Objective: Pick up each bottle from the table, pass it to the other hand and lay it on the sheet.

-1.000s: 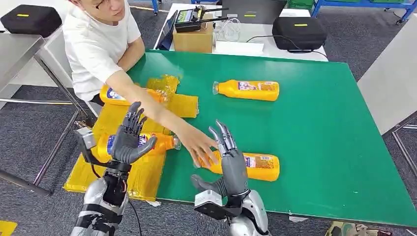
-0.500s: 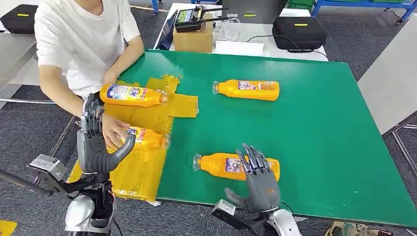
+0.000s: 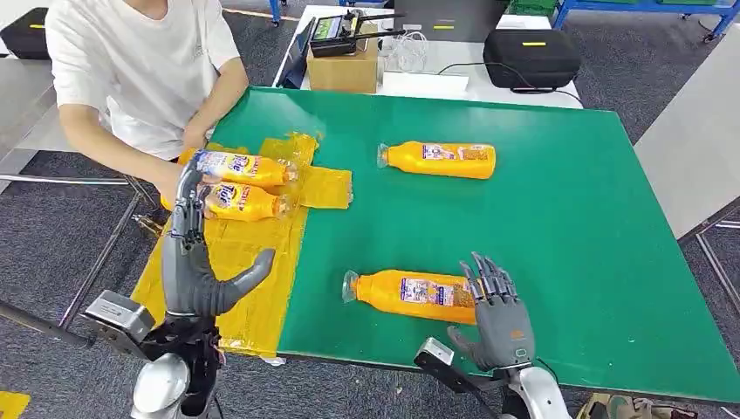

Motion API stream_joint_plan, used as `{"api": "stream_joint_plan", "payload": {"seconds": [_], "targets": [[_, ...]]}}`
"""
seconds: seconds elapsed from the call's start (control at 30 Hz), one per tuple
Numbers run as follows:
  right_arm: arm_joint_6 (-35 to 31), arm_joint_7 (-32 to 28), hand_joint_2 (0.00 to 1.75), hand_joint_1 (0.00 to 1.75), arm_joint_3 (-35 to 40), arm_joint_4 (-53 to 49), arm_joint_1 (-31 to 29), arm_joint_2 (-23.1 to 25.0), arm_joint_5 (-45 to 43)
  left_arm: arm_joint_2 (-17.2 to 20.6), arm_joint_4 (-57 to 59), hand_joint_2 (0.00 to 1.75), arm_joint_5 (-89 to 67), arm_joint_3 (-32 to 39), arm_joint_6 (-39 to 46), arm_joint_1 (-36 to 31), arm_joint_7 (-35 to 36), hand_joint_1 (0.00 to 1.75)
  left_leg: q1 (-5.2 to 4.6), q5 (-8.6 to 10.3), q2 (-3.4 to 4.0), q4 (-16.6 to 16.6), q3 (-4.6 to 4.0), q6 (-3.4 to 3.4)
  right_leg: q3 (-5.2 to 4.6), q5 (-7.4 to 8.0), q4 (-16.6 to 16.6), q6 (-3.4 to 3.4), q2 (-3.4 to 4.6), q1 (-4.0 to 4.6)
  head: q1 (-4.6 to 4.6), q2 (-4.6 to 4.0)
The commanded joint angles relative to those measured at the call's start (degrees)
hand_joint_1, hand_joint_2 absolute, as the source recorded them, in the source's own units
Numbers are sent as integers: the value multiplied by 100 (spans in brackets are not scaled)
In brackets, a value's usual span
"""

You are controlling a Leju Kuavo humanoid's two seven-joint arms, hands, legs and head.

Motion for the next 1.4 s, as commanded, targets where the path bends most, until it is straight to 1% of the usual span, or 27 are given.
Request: {"api": "stream_joint_plan", "payload": {"seconds": [0.03, 0.07, 0.17, 0.2, 0.27, 0.3, 0.5, 0.57, 0.6, 0.63, 0.67, 0.7, 0.8, 0.87, 0.9, 0.93, 0.97, 1.0, 1.03, 1.07, 1.1, 1.13, 1.2, 1.3, 1.33, 1.37, 1.4], "targets": [[344, -198, 175, 0, -307, 1241, -557, 110, -346, 228, 508, 175, 214, -252, -81, -346, 229, 0, 2, 3, -2, -12, 13, 11, 12, 4, -13, -18, 0, 5, 0, 0], [378, -218, 175, 0, -286, 1367, -628, 125, -354, 229, 580, 175, 219, -262, -95, -394, 235, 0, 4, 5, -1, -17, 16, 15, 15, 8, -19, -27, 2, 10, -2, 0], [479, -327, 175, 0, -256, 1617, -773, 174, -479, 223, 672, 175, 221, -285, -82, -470, 226, 0, 1, 4, -2, -12, 13, 11, 11, 4, -12, -16, 0, 5, -2, 0], [479, -327, 175, 0, -256, 1617, -773, 174, -479, 223, 672, 175, 221, -285, -82, -470, 226, 0, 3, 5, -3, -15, 15, 16, 14, 7, -17, -24, 0, 9, -2, 0], [479, -327, 175, 0, -256, 1617, -773, 174, -479, 223, 672, 175, 221, -285, -82, -470, 226, 0, 0, 3, -2, -9, 11, 10, 10, 2, -8, -13, -1, 3, 0, 0], [479, -327, 175, 0, -256, 1617, -773, 174, -479, 223, 672, 175, 221, -285, -82, -470, 226, 0, 3, 4, -4, -15, 17, 19, 17, 5, -18, -25, -1, 9, -2, 0], [529, -354, 175, 0, -213, 1669, -811, 170, -502, 250, 684, 175, 222, -324, -106, -493, 256, 0, 0, 2, -2, -8, 9, 10, 7, 1, -7, -15, 0, 4, -2, 0], [626, -483, 175, 0, -93, 1961, -997, 214, -570, 246, 798, 175, 227, -363, -112, -582, 265, 0, 1, 3, -2, -11, 11, 12, 10, 3, -9, -19, 0, 5, -2, 0], [513, -612, 175, 0, -27, 2136, -1109, 237, -628, 251, 867, 175, 229, -394, -106, -641, 259, 0, 4, 5, -2, -17, 17, 18, 15, 7, -18, -30, 1, 11, -2, 0], [512, -820, 175, 0, 60, 2309, -1252, 240, -781, 270, 935, 175, 249, -435, -131, -718, 253, 0, 3, 5, 2, -12, 12, 13, 9, 7, -12, -22, 4, 8, -2, 0], [450, -801, 175, 0, 64, 2403, -1358, 256, -796, 258, 992, 175, 292, -437, -145, -761, 251, 0, 1, 4, 2, -8, 7, 10, 5, 6, -7, -15, 4, 5, -2, 0], [311, -752, 175, 0, 170, 2543, -1516, 241, -626, 254, 1030, 175, 405, -443, -210, -795, 268, 0, 2, 8, 6, -14, 11, 16, 7, 12, -14, -26, 9, 8, -2, 0], [252, -445, 175, 0, 350, 2720, -1880, 272, -259, 219, 1098, 175, 507, -449, -258, -829, 304, 0, -1, 5, 10, -8, 7, 13, 2, 8, -6, -18, 12, 3, -2, 0], [103, -159, 175, 0, 311, 2730, -2051, 300, -74, 206, 1126, 175, 532, -468, -291, -815, 322, 0, 4, 9, 14, -16, 12, 23, 6, 15, -16, -34, 18, 11, -2, 0], [103, -75, 175, 0, 265, 2736, -2104, 307, -57, 197, 1148, 175, 709, -446, -405, -804, 419, 0, 1, 5, 13, -7, 9, 18, 2, 8, -6, -21, 15, 6, -2, 0], [92, 60, 175, 0, 224, 2766, -2157, 289, 63, 175, 1213, 175, 1025, -407, -584, -781, 626, 0, 1, 6, 13, -11, 14, 21, 6, 10, -9, -26, 16, 7, 0, 0], [146, 29, 175, 0, 181, 2856, -2224, 315, -1, 202, 1271, 175, 856, -429, -474, -801, 496, 0, 4, 7, 12, -14, 16, 26, 9, 11, -15, -34, 16, 12, -2, 0], [170, 3, 175, 0, 173, 2894, -2250, 330, -27, 194, 1298, 175, 866, -417, -463, -800, 492, 0, 4, 7, 8, -19, 21, 29, 15, 11, -21, -39, 13, 13, -2, 0], [265, 7, 175, 0, 215, 3007, -2278, 335, 12, 116, 1361, 175, 1523, -304, -794, -761, 824, 0, 0, 5, 5, -10, 14, 18, 10, 6, -9, -20, 8, 5, -2, 0], [219, 51, 175, 0, 192, 3075, -2256, 364, -5, 94, 1412, 175, 1845, -262, -907, -746, 1011, 0, 1, 5, 2, -8, 13, 16, 11, 5, -8, -17, 5, 5, -2, 0], [169, 57, 175, 0, 182, 3161, -2250, 378, -37, 108, 1451, 175, 1926, -285, -923, -735, 1034, 0, 0, 5, 2, -8, 15, 14, 12, 4, -7, -13, 5, 3, -2, 0], [135, 124, 175, 0, 202, 3250, -2273, 367, 5, 118, 1491, 175, 2020, -284, -947, -729, 1056, 0, 2, 5, 1, -15, 21, 21, 19, 6, -17, -24, 5, 8, 0, 0], [382, 364, 175, 0, 243, 3491, -2385, 350, 69, 142, 1482, 175, 2108, -234, -923, -669, 1109, 0, 2, 7, 0, -17, 22, 21, 21, 7, -18, -25, 4, 8, -2, 0], [432, 381, 175, 0, 263, 3515, -2410, 331, 81, 159, 1472, 175, 2114, -211, -920, -646, 1116, 0, -2, 5, 4, -6, 8, 14, 7, 4, -4, -13, 7, 2, -2, 0], [432, 381, 175, 0, 263, 3515, -2410, 331, 81, 159, 1472, 175, 2114, -211, -920, -646, 1116, 0, 0, 8, 5, -14, 14, 21, 13, 9, -13, -24, 8, 6, -2, 0], [432, 381, 175, 0, 263, 3515, -2410, 331, 81, 159, 1472, 175, 2114, -211, -920, -646, 1116, 0, 0, 6, 2, -8, 8, 17, 8, 6, -7, -18, 6, 4, 0, 0], [536, 428, 175, 0, 287, 3547, -2435, 326, 87, 160, 1424, 175, 2118, -202, -919, -633, 1129, 0, 0, 5, 3, -7, 6, 16, 6, 5, -5, -16, 5, 3, 0, 0]]}}
